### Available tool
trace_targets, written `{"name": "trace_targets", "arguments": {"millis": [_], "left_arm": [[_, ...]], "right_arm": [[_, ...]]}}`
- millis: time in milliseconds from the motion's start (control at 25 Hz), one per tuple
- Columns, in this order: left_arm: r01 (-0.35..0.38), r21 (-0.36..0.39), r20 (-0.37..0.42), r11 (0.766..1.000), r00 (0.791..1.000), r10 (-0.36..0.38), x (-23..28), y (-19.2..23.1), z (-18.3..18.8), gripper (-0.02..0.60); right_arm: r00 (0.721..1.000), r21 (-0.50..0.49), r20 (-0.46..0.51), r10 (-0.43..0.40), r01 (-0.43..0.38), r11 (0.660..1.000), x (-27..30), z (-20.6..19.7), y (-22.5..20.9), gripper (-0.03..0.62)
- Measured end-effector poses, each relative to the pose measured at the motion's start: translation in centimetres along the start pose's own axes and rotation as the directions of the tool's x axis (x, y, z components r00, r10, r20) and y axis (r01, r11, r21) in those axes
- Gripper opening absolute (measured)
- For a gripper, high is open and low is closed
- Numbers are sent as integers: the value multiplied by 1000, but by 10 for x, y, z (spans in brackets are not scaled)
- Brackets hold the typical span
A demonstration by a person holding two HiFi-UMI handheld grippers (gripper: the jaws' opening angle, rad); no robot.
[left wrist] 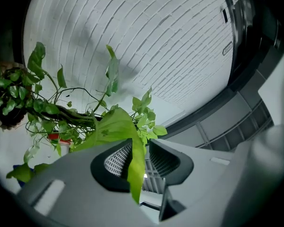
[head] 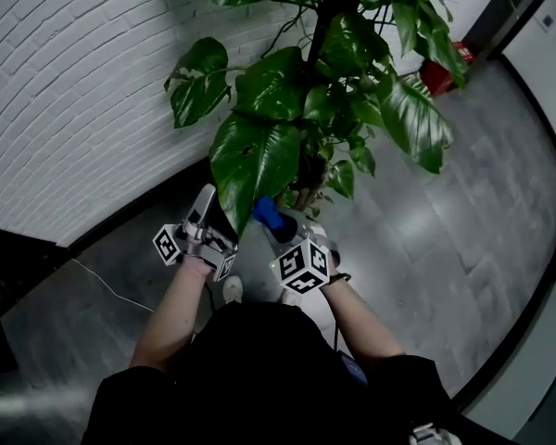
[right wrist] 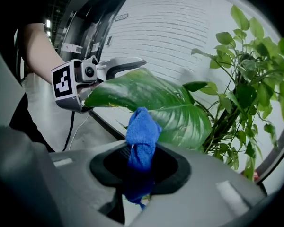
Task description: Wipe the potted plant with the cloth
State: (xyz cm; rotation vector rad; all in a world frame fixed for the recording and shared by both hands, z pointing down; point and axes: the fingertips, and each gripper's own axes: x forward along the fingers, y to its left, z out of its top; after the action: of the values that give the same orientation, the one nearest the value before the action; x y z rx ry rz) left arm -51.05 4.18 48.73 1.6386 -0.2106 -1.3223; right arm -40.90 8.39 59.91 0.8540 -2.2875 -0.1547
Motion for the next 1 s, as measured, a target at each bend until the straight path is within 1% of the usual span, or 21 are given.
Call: {"name": "trace_targets", "arguments": {"millis": [120, 240, 360, 440, 600, 760, 1000], "left_arm": [[6, -1, 4, 1000, 1000, -6, 1, -2, -1, 98], [19, -5, 16, 1000, 1000, -19, 2, -5, -1, 98], [27, -4, 25, 1000, 999, -27, 2, -7, 0, 98], [29, 0, 30, 1000, 999, -29, 1, -8, -1, 98], [21, 18, 39, 1000, 999, -22, -3, -12, -8, 98], [13, 47, 39, 999, 999, -14, -8, -19, -22, 98], [10, 76, 71, 997, 997, -15, -25, -32, -32, 98]], "right_arm": [[999, -28, -4, 34, -34, 999, 0, -1, 12, 106], [998, -79, -14, 66, -67, 995, -2, -4, 22, 106], [996, -135, -28, 81, -84, 987, -4, -7, 29, 106], [996, -153, -33, 87, -91, 984, -8, -10, 32, 106], [993, -159, -35, 111, -115, 981, -17, -19, 39, 106], [989, -140, -17, 144, -145, 979, -20, -24, 45, 106], [979, -132, -12, 201, -201, 971, -24, -31, 66, 106]]}}
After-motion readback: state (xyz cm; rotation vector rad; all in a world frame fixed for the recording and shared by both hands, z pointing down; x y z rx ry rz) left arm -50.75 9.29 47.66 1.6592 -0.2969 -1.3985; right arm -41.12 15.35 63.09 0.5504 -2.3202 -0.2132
